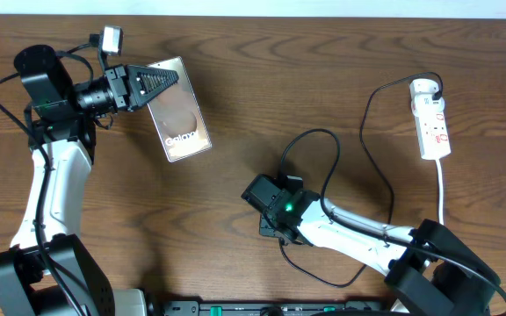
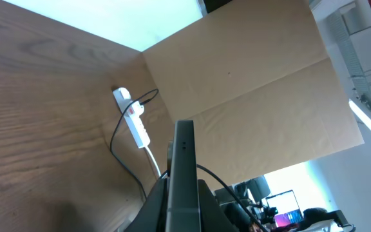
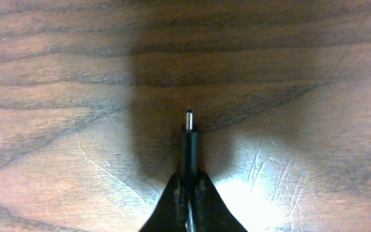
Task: Plug charger to phone and switch on socket
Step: 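Lower the right gripper onto the black cable's USB-C plug and grasp it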
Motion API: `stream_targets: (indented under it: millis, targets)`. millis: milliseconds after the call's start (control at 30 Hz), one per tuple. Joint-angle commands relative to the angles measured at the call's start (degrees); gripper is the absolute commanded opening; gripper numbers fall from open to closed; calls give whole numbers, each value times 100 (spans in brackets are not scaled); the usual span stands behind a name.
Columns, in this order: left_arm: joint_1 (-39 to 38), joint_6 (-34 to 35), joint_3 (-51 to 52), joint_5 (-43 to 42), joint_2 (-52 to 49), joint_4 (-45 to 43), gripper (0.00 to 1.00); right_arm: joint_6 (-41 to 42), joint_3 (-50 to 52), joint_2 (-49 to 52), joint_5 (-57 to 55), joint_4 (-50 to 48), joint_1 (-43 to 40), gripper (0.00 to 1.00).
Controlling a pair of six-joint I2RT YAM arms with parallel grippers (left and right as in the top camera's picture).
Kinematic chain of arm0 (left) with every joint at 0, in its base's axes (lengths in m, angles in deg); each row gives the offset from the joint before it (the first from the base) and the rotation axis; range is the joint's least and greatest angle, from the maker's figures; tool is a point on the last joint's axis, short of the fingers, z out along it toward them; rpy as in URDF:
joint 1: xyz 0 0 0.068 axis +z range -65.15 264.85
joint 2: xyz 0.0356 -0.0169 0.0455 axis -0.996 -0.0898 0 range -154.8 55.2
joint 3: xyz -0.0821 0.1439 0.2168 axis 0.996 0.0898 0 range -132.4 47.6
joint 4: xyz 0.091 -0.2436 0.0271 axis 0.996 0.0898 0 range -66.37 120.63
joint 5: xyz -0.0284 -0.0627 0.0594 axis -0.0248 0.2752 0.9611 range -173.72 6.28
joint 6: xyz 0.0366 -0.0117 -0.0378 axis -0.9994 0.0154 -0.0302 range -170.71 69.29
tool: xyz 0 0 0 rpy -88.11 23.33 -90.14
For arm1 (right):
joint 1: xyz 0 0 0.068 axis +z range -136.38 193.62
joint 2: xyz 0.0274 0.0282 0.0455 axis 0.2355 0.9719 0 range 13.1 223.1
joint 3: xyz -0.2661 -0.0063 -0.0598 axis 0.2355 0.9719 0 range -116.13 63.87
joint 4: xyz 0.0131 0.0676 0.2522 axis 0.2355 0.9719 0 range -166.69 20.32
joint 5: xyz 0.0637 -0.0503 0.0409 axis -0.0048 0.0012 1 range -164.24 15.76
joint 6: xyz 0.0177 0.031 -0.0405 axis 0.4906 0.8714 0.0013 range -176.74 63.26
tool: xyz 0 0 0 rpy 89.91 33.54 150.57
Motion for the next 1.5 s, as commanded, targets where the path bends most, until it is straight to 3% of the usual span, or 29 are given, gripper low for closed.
stream_targets:
  millis: [0,600,933,1467]
  targets:
    - [-4,-37,-57,-94,20,-28,7,-7,59,92,229,61,-33,1]
    - [-4,-37,-57,-94,20,-28,7,-442,72,151,1327,1462,-28,1]
    - [-4,-35,-57,-118,20,-7,7,-651,90,887,1838,1268,-28,1]
    - [-4,-35,-57,-116,20,-9,7,-992,-365,684,1602,1217,-330,1]
